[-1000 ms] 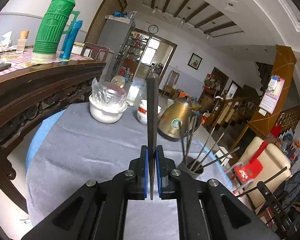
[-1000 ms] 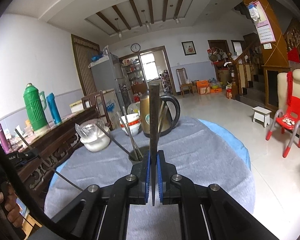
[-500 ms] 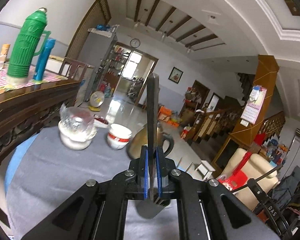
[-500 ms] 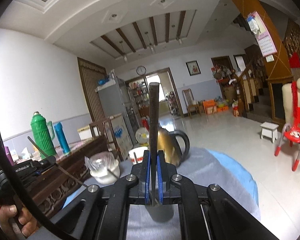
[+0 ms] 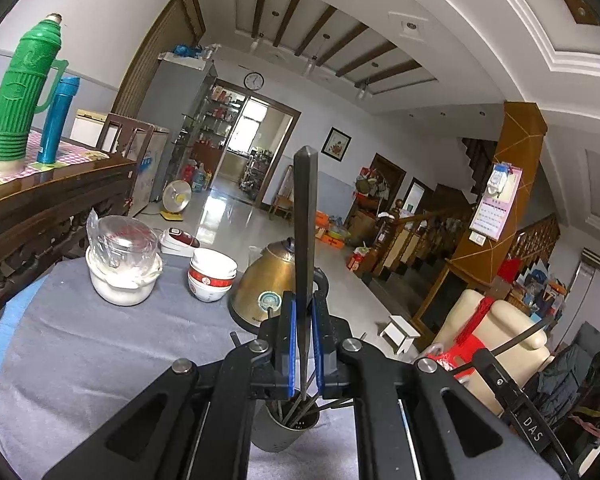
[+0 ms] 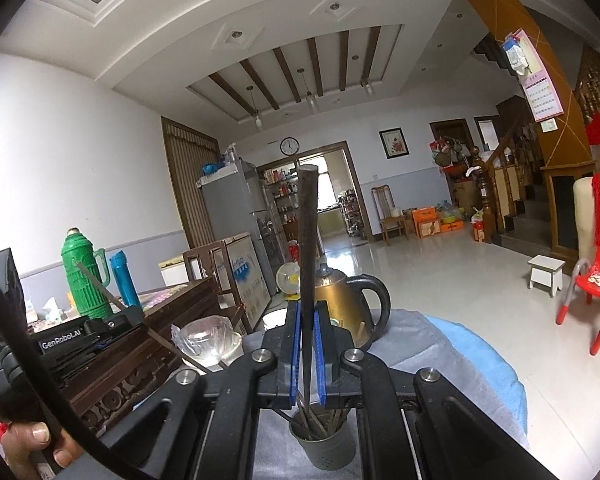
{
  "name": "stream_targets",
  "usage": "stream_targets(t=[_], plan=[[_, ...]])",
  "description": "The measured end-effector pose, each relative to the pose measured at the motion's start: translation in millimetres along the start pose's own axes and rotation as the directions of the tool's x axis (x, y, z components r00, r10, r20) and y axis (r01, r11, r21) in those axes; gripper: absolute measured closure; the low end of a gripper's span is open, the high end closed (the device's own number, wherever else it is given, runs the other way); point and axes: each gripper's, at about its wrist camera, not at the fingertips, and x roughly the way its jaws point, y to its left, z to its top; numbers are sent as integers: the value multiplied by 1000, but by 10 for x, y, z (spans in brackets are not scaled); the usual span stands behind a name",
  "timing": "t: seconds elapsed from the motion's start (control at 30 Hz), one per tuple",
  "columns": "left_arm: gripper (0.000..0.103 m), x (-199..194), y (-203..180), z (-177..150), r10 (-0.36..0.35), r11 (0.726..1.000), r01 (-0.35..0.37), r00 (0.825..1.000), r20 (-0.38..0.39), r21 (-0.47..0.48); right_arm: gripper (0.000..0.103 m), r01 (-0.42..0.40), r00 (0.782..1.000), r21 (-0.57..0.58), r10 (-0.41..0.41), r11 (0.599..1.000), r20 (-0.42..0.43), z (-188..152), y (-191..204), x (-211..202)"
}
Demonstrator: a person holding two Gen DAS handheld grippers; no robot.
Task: Organize utensils
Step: 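Lower both chopsticks tip-first into the grey holder cup, then open both tools to release the chopsticks into the cup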
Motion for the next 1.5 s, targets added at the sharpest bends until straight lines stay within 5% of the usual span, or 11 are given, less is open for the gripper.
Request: stream_targets(t=[0.57,1.07,1.5], plan=[[95,652,39,-270,34,999,-30,990,-137,29,96,23,993,-41,-27,999,-118,-263,-88,552],[95,1054,103,-478,51,998,-42,973,-224,46,96,26,965,-147,-64,989,-255,-559,-59,1012],[95,1291,102,-659,75,995,-47,937,-340,91,96,34,931,-147,-85,988,-354,-774,-129,1289]])
